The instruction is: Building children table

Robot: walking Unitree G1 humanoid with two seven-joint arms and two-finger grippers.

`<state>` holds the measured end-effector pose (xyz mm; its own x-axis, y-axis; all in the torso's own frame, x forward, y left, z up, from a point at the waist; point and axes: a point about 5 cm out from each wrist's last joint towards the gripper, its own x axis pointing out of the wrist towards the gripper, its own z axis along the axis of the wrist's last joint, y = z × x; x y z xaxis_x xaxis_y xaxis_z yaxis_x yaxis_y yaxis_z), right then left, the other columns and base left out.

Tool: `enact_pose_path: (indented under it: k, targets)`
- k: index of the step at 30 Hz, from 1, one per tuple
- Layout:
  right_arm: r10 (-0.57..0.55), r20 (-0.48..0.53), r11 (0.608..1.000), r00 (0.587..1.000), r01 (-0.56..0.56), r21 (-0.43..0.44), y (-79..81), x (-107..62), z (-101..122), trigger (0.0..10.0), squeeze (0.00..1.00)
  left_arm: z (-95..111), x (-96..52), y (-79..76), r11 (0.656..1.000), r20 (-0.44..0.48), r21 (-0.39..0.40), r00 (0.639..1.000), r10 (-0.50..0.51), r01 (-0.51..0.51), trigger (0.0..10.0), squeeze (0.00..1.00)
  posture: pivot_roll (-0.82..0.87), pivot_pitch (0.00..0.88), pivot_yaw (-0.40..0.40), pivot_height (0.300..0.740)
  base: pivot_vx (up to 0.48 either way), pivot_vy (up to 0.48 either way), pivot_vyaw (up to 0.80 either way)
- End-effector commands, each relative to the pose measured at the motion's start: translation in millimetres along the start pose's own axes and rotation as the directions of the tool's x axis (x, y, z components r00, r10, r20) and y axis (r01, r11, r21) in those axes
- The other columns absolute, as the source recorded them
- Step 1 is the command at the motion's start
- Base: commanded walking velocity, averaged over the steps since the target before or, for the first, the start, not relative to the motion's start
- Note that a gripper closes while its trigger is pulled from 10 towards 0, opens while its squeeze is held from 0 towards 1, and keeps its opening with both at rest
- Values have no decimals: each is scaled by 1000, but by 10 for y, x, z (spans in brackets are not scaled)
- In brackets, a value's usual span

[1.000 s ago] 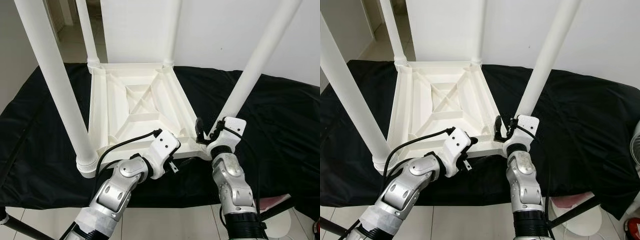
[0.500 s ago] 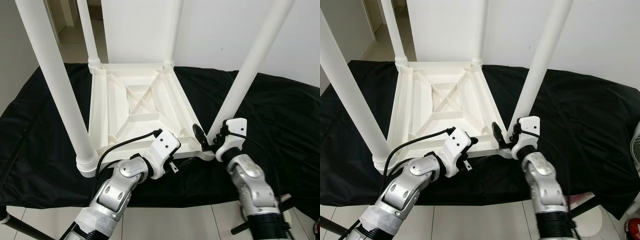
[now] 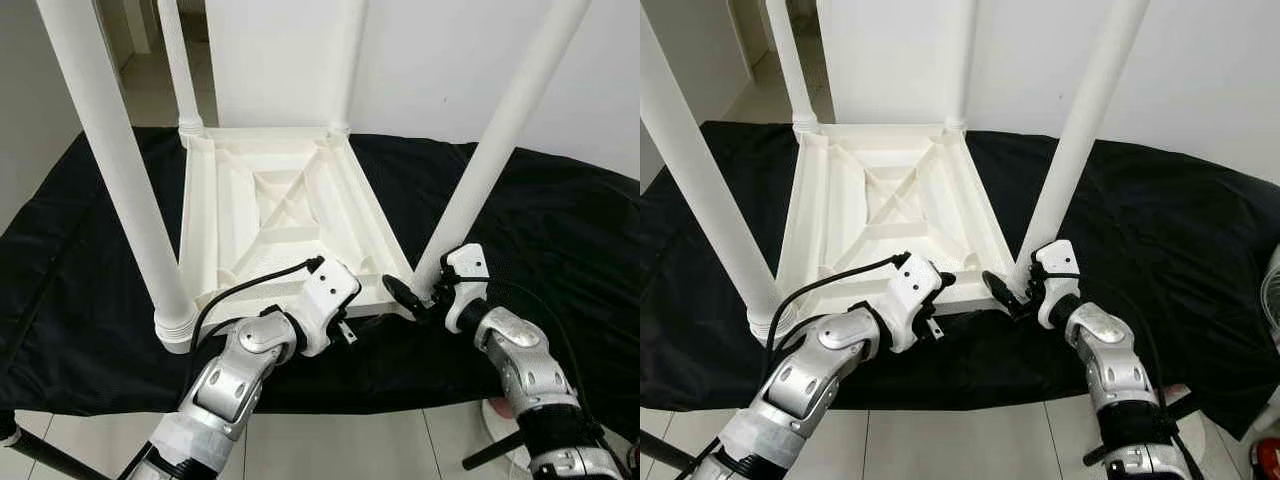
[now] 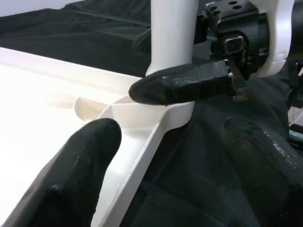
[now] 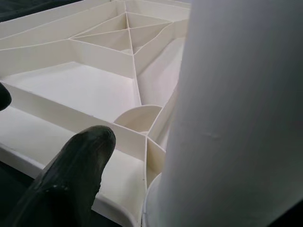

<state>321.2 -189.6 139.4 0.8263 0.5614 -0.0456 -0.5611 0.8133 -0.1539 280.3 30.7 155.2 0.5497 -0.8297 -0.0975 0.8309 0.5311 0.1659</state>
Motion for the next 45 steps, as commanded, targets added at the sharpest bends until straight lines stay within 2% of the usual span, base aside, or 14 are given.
enact_pose_path:
  k: [1, 13, 14, 15, 16, 20, 24, 32, 36, 37, 38, 40, 43, 45]
  targets:
    - [55, -24, 998, 998, -55, 6, 56, 32, -56, 0, 0, -8, 4, 28, 1000, -10, 0, 1000, 29, -29, 10000, 0, 51, 40, -42, 740, 0, 0, 0]
    - [47, -32, 998, 998, -46, 36, -32, -30, -136, 0, 0, -3, 11, 36, 1000, -9, 1, 1000, 29, -29, 10000, 0, 46, 39, -41, 740, 0, 0, 0]
    - [34, -32, 999, 999, -32, 39, -39, -34, -140, 5255, 0, -2, 14, 34, 1000, -8, 1, 1000, 28, -28, 10000, 0, 46, 39, -41, 740, 0, 0, 0]
    - [34, -32, 999, 999, -32, 39, -39, -34, -140, 5255, 0, -2, 14, 34, 1000, -8, 1, 1000, 28, -28, 10000, 0, 46, 39, -41, 740, 0, 0, 0]
    - [19, -31, 999, 999, -17, 51, -41, -35, -141, 10000, 0, -1, 18, 33, 1000, -8, 1, 1000, 28, -28, 10000, 0, 46, 39, -41, 740, 0, 0, 0]
    - [3, -25, 998, 1000, -1, 67, -42, -26, -138, 10000, 0, 0, 17, 34, 1000, -8, 0, 1000, 28, -28, 10000, 0, 43, 40, -44, 740, 0, 0, 0]
    - [-148, -17, 982, 989, 149, 115, 17, 129, -84, 10000, 0, -2, 24, 16, 1000, -6, -5, 1000, 28, -28, 10000, 0, 46, 43, -46, 740, 0, 0, 0]
    - [-276, -5, 946, 961, 273, 172, 121, 227, 18, 10000, 0, -14, 9, 14, 1000, -10, -7, 1000, 30, -30, 10000, 0, 47, 46, -48, 740, 0, 0, 0]
    - [-375, -16, 905, 927, 369, 211, 190, 265, 54, 10000, 0, -15, 9, 9, 1000, -10, -8, 1000, 29, -29, 10000, 0, 47, 44, -51, 740, 0, 0, 0]
    - [-443, -24, 870, 896, 436, 232, 236, 280, 59, 10000, 0, -15, 13, 6, 1000, -9, -9, 1000, 28, -28, 10000, 0, 47, 44, -51, 740, 0, 0, 0]
    - [-443, -24, 870, 896, 436, 232, 236, 280, 59, 10000, 0, -15, 13, 6, 1000, -9, -9, 1000, 28, -28, 10000, 0, 47, 44, -51, 740, 0, 0, 0]
    - [-545, -46, 809, 837, 539, 235, 330, 291, 41, 10000, 0, -17, 21, -3, 1000, -8, -10, 1000, 26, -26, 10000, 0, 44, 40, -55, 740, 0, 0, 0]
    - [-593, -77, 764, 801, 591, 261, 447, 313, 6, 10000, 0, -17, 29, -13, 1000, -6, -11, 1000, 24, -24, 10000, 0, 47, 34, -57, 740, 0, 0, 0]
    - [-593, -88, 756, 800, 591, 281, 506, 334, 4, 10000, 0, -10, 31, -14, 1000, -3, -12, 1000, 24, -24, 10000, 0, 49, 33, -58, 740, 0, 0, 0]
